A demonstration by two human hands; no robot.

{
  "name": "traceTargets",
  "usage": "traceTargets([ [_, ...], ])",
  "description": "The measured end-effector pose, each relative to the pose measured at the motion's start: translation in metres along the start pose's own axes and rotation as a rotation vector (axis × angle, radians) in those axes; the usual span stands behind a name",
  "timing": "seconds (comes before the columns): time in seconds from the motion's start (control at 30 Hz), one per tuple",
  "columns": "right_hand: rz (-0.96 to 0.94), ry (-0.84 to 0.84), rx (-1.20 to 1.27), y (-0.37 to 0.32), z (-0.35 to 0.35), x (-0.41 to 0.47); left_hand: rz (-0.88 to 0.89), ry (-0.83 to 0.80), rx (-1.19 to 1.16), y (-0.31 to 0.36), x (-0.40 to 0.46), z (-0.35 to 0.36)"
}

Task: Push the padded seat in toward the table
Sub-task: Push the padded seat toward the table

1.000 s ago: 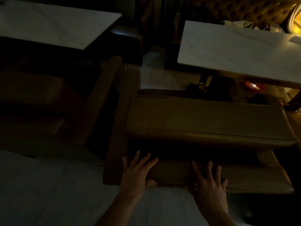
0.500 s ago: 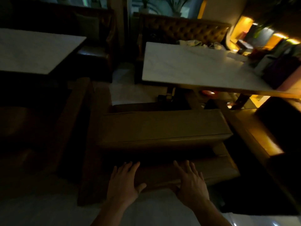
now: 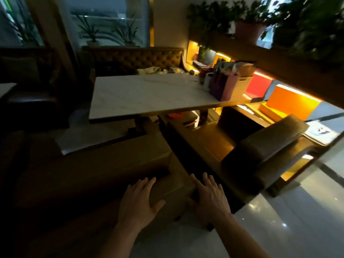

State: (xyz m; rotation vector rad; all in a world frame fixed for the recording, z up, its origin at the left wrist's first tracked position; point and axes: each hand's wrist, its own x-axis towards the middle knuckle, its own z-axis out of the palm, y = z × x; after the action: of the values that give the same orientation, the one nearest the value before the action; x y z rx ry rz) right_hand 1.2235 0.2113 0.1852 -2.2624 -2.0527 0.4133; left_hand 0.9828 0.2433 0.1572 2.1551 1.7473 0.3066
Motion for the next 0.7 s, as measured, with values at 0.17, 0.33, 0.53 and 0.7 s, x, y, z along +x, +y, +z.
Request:
traceTargets([
  [0.17,0.048,0.051,0.046,0.112,-0.039,-0.019,0.092,0.022,-0.013,0.114,0.008,0.021],
  [0.33,0.117,0.049,0.025,0.202,-0.058,-0.027,0.115,-0.037,-0.071,0.205,0.023,0.063],
  [0.53,0.162,0.030,0.029,0.304,-0.060,-0.003,0.180,-0.088,-0.064,0.291,0.070,0.125],
  [0.7,0.210,-0.001,-0.011,0.397,-0.065,0.044,0.197,-0.142,-0.130,0.371,0.127,0.188],
])
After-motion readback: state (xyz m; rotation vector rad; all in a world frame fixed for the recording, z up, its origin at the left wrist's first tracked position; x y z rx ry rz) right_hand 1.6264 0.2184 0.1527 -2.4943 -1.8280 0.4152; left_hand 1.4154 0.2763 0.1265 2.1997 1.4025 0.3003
